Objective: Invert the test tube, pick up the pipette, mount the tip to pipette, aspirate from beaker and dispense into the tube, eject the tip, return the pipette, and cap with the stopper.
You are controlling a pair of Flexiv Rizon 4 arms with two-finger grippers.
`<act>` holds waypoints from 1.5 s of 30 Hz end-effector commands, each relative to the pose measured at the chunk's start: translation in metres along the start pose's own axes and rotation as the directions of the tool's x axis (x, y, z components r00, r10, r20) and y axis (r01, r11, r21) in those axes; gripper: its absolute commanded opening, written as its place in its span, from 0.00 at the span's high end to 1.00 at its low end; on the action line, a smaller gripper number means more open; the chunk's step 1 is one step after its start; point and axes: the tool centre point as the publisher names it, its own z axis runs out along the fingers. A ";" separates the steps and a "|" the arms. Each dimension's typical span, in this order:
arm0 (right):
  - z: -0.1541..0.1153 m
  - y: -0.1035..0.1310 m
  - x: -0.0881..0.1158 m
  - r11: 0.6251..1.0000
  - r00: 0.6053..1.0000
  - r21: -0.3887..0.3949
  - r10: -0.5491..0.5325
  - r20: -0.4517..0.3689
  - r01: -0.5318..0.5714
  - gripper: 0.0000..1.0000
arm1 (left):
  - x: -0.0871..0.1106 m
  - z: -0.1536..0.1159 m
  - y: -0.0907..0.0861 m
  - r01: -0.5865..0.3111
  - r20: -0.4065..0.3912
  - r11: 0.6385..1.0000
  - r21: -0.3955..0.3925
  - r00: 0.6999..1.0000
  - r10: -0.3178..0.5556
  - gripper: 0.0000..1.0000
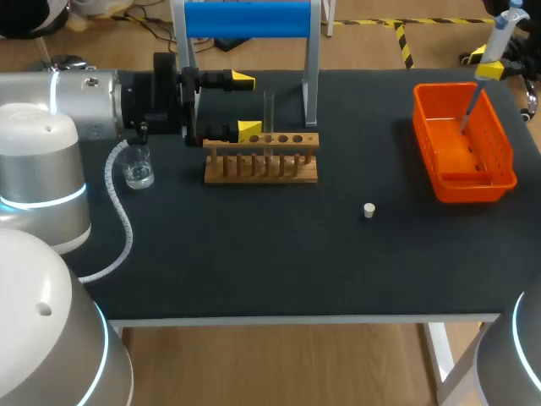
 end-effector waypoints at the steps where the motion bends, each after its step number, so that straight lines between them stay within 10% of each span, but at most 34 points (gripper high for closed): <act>1: -0.003 -0.005 -0.007 1.000 1.000 0.000 0.006 -0.029 -0.006 1.00 | 0.001 0.001 0.000 -0.001 0.004 1.000 0.001 1.000 0.001 0.00; 45: -0.016 -0.026 0.015 0.995 0.995 0.006 0.098 -0.018 -0.097 1.00 | 0.001 0.001 0.000 -0.001 0.004 1.000 0.001 1.000 0.001 0.00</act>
